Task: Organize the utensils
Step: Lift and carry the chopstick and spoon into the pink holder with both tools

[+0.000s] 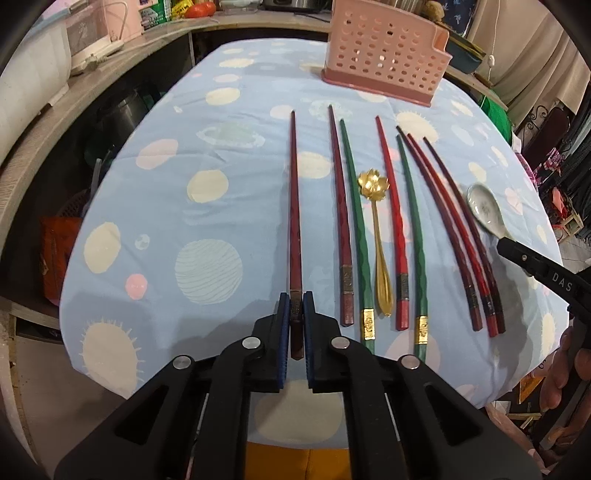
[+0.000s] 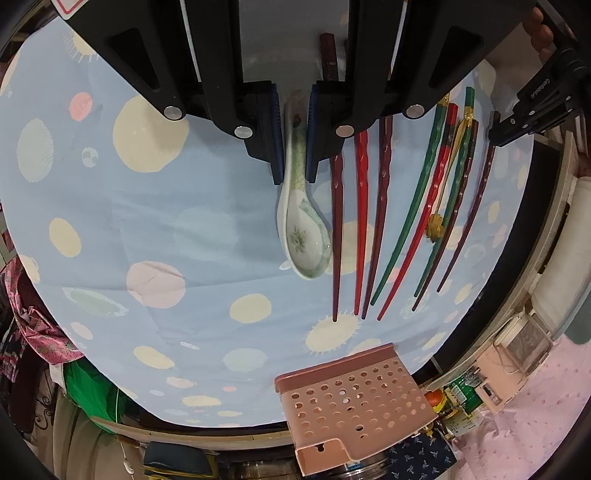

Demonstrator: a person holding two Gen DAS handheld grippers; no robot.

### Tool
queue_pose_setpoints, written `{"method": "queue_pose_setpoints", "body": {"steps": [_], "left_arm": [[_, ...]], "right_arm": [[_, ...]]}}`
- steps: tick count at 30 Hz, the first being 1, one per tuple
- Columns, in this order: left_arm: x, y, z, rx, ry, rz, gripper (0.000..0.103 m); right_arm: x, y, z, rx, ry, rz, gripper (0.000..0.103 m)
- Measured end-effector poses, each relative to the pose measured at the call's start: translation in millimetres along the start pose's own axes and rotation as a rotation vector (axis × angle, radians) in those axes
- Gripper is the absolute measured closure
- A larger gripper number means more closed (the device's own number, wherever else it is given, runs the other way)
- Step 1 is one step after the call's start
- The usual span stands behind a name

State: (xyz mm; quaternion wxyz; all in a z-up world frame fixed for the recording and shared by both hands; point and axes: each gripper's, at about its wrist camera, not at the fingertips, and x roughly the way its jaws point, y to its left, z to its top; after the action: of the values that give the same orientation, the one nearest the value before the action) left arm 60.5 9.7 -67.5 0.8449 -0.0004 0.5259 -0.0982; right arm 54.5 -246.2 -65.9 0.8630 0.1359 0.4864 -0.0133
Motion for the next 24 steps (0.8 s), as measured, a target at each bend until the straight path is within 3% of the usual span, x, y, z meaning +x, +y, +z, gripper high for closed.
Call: {"method": "queue_pose_setpoints", "body": {"steps": [11, 24], "left_arm": [[-61.3, 0.1, 29.8, -0.017, -0.154, -0.008, 0.096], [-132.3, -2.6, 118.6, -0.025, -0.385, -0.002, 0.097]], "right_arm": [[-47.0, -1.7, 21.8, -0.010, -0.096, -0.019, 0.096], [-86.4, 5.6, 76.2, -0.040, -0.237, 0.022, 0.097]]}}
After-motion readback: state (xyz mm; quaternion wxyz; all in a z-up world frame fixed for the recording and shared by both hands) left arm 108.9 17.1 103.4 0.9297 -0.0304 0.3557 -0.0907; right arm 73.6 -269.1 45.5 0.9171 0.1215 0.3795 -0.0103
